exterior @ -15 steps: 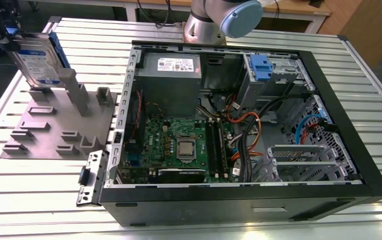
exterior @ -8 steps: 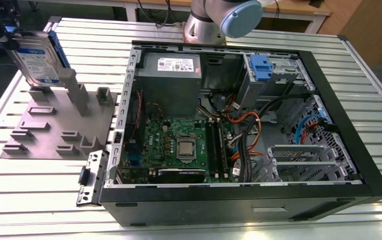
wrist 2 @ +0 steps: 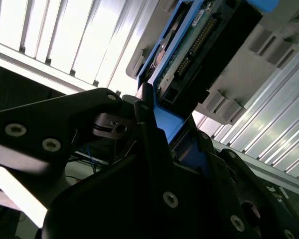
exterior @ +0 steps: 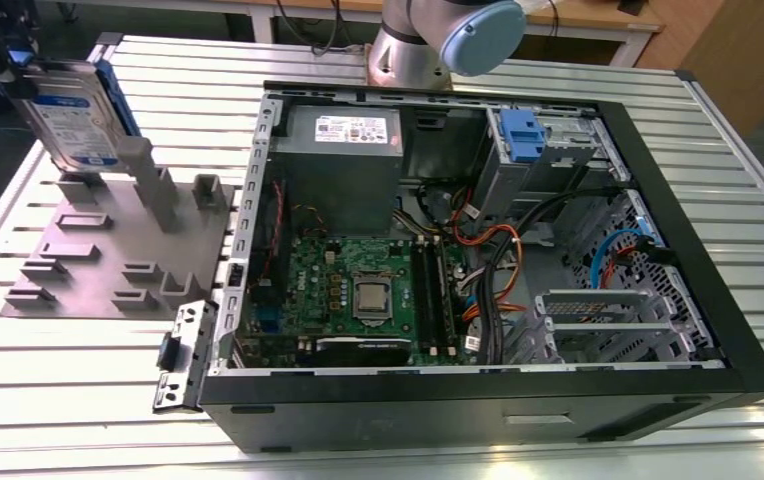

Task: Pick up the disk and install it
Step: 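Pick up the disk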

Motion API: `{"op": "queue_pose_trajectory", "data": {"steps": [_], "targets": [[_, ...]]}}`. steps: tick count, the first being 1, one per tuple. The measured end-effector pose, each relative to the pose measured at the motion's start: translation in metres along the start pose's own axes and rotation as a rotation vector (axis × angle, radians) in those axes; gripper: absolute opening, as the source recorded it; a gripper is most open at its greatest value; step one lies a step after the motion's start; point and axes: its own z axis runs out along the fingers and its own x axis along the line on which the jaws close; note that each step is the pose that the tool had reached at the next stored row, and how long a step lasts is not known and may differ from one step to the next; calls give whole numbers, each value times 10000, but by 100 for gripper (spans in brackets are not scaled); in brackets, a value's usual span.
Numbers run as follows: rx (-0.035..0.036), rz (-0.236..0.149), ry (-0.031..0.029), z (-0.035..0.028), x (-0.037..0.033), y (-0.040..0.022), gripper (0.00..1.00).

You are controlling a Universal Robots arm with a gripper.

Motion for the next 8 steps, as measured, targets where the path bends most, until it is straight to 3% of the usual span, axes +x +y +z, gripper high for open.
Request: {"op": "queue_pose_trajectory", "data": {"steps": [8], "targets": [[0,0,-1,-22,0,0,36]]}}
